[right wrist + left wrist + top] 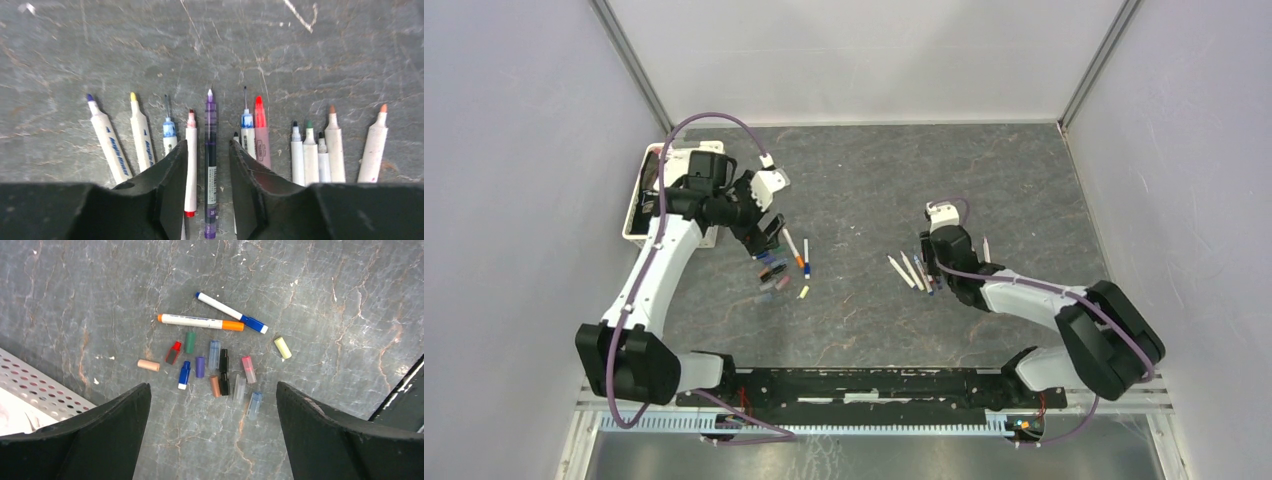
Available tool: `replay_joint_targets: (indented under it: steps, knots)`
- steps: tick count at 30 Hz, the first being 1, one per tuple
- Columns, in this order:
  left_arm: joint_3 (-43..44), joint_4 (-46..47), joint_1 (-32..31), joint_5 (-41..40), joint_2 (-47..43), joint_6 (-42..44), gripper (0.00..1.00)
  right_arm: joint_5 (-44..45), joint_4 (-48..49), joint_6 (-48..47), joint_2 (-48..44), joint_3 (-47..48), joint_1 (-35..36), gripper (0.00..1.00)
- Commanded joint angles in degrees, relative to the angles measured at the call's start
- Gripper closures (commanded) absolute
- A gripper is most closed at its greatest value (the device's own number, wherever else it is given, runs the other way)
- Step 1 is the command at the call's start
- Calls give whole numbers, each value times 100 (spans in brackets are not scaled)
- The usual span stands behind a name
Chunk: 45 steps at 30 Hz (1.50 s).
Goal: Open the pen caps
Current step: Place the pen at the center of the board, then pick up the pen from the center of the board.
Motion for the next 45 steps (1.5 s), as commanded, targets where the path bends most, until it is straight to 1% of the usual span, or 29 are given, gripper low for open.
replay_joint_targets:
  steps: [1, 5, 6, 9, 12, 13, 15, 18, 20, 23, 28, 41, 45]
  knots:
    - [341, -312, 281, 173, -248, -442, 0, -19, 5, 145, -536, 464, -12, 57]
    - [565, -330, 735, 322, -248, -409, 0, -182, -196, 249, -345, 1140, 237, 52]
    - [615, -337, 962, 378, -223, -414, 0, -202, -300, 255, -177, 1392, 382, 52]
    - [711, -256, 1315, 466, -156, -565, 0, -250, -691, 281, 631, 2378, 867, 49]
    - [702, -123, 1502, 488, -181, -728, 0, -344, -1057, 281, 1531, 3437, 1357, 50]
    - [691, -105, 1542, 486, -192, -778, 0, -337, -1358, 291, 1827, 3874, 1486, 50]
    - [680, -28, 1595, 408, -199, -899, 0, -364, -1660, 286, 2510, 4646, 1756, 51]
    - [704, 6, 1646, 199, -139, -1130, 0, -389, -2120, 335, 3374, 5635, 1972, 56]
    - [708, -33, 1688, 165, -112, -1154, 0, -384, -2288, 379, 3777, 6045, 2044, 59]
    - [690, -41, 1750, 167, -132, -1154, 0, -403, -2346, 427, 4137, 6351, 2102, 61]
    - [629, -16, 1757, 148, -151, -1227, 0, -368, -2445, 496, 4526, 6578, 2146, 63]
    - [466, 46, 1760, 218, -339, -1319, 0, -377, -2415, 616, 4885, 6554, 2157, 63]
    - [402, 54, 1753, 214, -426, -1296, 0, -386, -2477, 645, 5013, 6688, 2166, 63]
